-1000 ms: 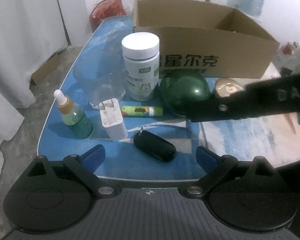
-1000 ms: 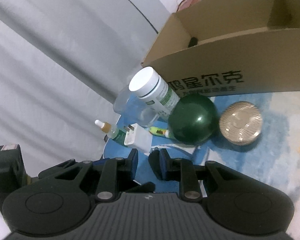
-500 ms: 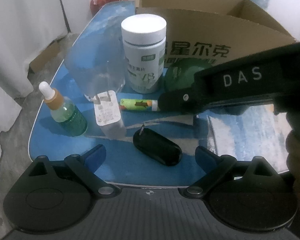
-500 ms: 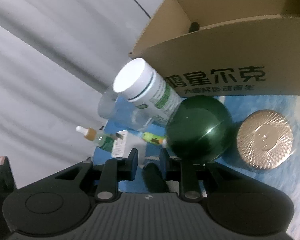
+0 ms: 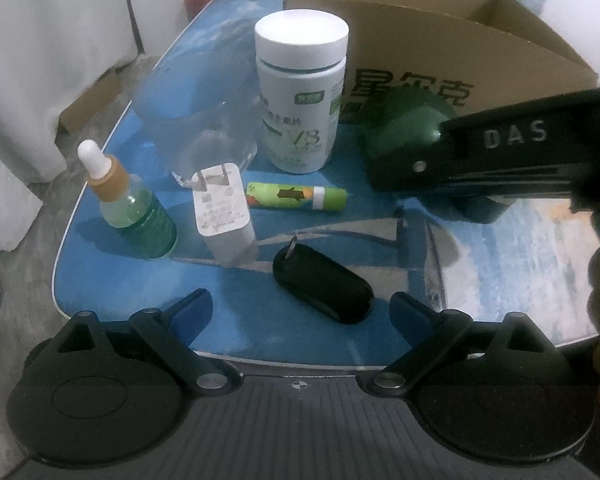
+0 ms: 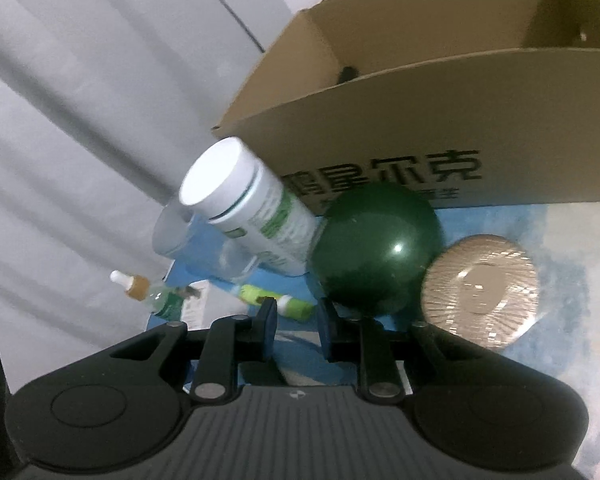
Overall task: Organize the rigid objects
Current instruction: 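Move the right gripper down to the green-and-yellow stick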
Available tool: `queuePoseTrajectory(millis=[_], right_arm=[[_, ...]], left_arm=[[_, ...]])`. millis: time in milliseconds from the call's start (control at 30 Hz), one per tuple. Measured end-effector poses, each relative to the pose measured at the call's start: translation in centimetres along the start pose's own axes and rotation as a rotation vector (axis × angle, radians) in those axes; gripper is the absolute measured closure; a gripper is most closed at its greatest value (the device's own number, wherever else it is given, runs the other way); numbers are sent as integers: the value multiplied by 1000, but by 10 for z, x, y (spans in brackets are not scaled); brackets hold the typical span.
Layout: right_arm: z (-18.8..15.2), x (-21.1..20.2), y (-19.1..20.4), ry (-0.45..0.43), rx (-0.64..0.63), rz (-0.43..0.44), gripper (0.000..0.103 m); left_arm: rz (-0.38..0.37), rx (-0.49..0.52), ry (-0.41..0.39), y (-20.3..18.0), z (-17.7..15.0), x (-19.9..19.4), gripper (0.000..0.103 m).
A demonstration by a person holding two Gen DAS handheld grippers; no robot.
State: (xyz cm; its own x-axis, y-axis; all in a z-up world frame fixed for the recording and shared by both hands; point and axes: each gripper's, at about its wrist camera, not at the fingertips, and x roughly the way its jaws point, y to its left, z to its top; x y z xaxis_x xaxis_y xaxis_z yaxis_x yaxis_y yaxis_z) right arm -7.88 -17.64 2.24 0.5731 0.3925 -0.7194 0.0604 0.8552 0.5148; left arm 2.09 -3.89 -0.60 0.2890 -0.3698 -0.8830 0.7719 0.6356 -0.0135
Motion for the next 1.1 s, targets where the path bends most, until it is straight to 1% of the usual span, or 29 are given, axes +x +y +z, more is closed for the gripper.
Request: queuePoseTrajectory(millis=[67, 133, 233, 333, 367, 433, 633, 733, 967, 1100], right_arm=[[-1, -1, -2, -5, 9, -8, 80], [-2, -1, 0, -7, -13, -13, 78], [-3, 2, 16, 11, -86, 15, 78], [-2, 13, 37, 28, -197, 12, 78], [-1, 18, 44, 15, -217, 6, 78], [1, 26, 52, 18, -273, -16, 78], [7, 52, 66, 77, -403, -60, 79], [6, 58, 70, 89, -451, -79, 80], [4, 62, 74, 134, -509, -92, 81], [3, 62, 71, 155, -495, -94, 83]], left_arm=[[-3, -4, 0, 2, -1, 0, 7], [-7, -9, 1, 4, -3, -1, 8], [-11, -16, 1, 6, -5, -1, 9], [-14, -24, 4, 7, -7, 1, 10], [-16, -29, 5, 7, -7, 1, 10], [-21, -33, 5, 9, -6, 1, 11], [-29, -36, 9, 13, -6, 3, 13], [-30, -40, 10, 14, -6, 4, 14], [-30, -43, 14, 13, -5, 6, 15], [-29, -42, 13, 13, -5, 6, 15]])
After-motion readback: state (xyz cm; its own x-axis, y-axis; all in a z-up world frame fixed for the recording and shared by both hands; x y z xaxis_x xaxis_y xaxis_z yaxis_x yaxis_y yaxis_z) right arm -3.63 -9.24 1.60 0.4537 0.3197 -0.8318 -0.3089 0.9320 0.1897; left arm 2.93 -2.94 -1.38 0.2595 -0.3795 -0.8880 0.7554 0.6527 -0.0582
